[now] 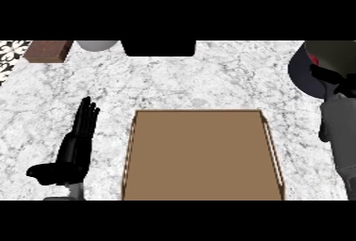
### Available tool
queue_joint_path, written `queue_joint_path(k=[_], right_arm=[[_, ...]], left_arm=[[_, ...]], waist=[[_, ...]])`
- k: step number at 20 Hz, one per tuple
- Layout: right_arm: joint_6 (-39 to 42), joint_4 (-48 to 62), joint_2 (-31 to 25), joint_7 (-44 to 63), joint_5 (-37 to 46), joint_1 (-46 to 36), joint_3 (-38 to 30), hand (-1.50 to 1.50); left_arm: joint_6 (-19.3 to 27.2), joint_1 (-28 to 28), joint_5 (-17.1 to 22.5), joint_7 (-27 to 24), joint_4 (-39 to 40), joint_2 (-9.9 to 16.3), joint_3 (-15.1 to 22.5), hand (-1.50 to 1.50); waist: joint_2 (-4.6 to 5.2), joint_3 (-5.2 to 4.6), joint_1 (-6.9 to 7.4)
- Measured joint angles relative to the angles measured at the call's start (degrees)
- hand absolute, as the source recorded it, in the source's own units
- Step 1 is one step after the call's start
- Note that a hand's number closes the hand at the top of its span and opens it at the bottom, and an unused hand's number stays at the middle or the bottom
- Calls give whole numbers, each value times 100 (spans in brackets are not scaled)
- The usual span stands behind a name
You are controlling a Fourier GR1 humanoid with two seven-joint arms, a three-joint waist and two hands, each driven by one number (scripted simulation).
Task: Pick the pear from the tray and place it in the pot
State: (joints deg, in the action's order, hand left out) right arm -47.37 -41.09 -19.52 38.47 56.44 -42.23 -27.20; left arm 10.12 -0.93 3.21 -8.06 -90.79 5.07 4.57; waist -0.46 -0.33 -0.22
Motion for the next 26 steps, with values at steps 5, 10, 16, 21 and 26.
queue_joint_path(k=[5,10,16,21,26], right_arm=[[-538,-910,255,-517,-651,561,-243,-150],[-717,-1908,364,-1014,-1394,1429,-375,-150],[-818,-3051,550,-1506,-2038,2468,-280,-150],[-706,-3834,559,-1782,-2539,3310,-284,-150],[-695,-4286,604,-2016,-2901,3848,-394,-150]], left_arm=[[39,64,-50,23,49,-24,-14,0],[21,101,-61,62,90,-33,-44,0],[17,57,-134,242,-113,-72,4,0],[-16,53,-163,148,-44,-131,-20,0],[-79,29,-197,169,-90,-148,-39,0]], waist=[[16,25,-37],[21,29,-38],[30,31,-12],[35,31,-9],[39,33,2]])
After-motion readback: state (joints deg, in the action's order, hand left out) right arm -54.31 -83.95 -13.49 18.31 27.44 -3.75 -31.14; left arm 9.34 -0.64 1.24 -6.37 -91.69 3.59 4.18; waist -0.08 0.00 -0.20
